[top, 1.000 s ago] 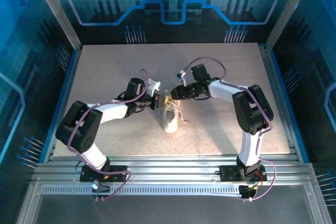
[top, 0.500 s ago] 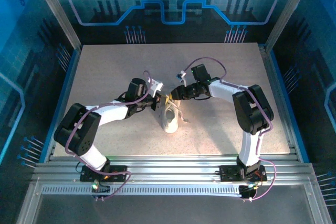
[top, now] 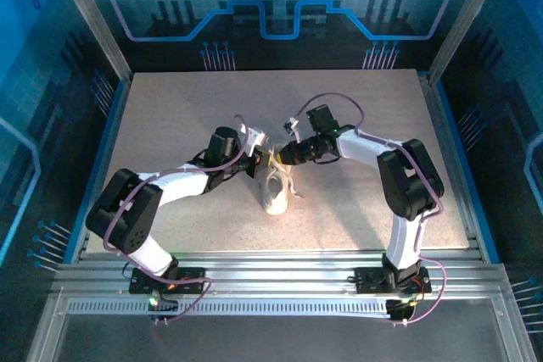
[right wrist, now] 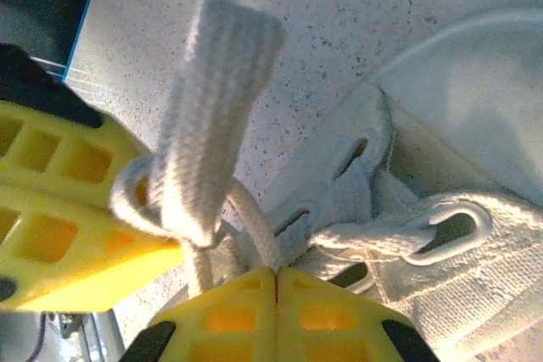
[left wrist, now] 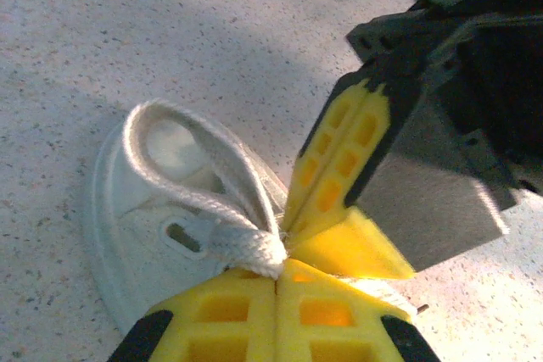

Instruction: Tie the shoes

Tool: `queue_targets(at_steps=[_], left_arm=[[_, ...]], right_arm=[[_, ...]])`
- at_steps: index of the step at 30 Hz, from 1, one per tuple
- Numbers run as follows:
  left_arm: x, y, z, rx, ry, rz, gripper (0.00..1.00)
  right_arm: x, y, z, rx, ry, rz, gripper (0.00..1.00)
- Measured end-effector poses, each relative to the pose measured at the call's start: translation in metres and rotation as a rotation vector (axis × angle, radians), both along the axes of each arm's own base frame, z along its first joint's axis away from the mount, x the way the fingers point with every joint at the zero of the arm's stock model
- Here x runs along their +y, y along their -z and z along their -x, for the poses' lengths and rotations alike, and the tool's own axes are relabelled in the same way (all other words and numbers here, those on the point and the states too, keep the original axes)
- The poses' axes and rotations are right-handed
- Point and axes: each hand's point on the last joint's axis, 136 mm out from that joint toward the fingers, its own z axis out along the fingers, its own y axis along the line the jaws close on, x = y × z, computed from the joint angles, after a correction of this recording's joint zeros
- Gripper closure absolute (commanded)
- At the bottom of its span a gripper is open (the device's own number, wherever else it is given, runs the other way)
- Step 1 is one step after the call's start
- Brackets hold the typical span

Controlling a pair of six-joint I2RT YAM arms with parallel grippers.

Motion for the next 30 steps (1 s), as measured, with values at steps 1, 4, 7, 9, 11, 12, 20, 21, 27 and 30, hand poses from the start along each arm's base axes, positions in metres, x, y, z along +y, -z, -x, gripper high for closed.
queue_targets(at_steps=[1,4,7,9,11,12,20,21,27,30], left_arm=[[0.000,-0.001,0.000,-0.003,-0.002,-0.001,1.00],[0.000,-0.001,-0.001,-0.008,-0.008,-0.005,1.00],[-0.001,-0.001,-0.001,-0.013,-0.013,-0.009,1.00],[-0.002,-0.001,-0.001,-0.015,-0.017,-0.011,1.00],[-0.002,-0.001,-0.002,-0.016,-0.026,-0.014,1.00],[-0.003,-0.001,-0.002,-0.012,-0.033,-0.009,1.00],[-0.007,0.007,-0.007,0.032,-0.080,0.029,1.00],[-0.008,0.007,-0.008,0.034,-0.083,0.038,1.00],[-0.009,0.011,-0.007,0.055,-0.105,0.088,1.00],[-0.011,0.012,-0.004,0.066,-0.099,0.114,1.00]], right_arm=[[0.000,-0.005,0.000,-0.019,0.001,-0.005,1.00],[-0.002,-0.019,0.001,-0.072,0.004,-0.024,1.00],[-0.004,-0.025,0.005,-0.103,0.003,-0.040,1.00],[-0.004,-0.025,0.007,-0.114,0.002,-0.047,1.00],[-0.003,-0.024,0.008,-0.117,-0.002,-0.058,1.00],[-0.003,-0.024,0.009,-0.115,-0.007,-0.064,1.00],[0.005,-0.031,0.016,-0.115,-0.049,-0.145,0.93],[0.006,-0.032,0.016,-0.115,-0.053,-0.156,0.90],[0.010,-0.031,0.018,-0.092,-0.070,-0.188,0.76],[0.011,-0.031,0.019,-0.082,-0.070,-0.192,0.69]])
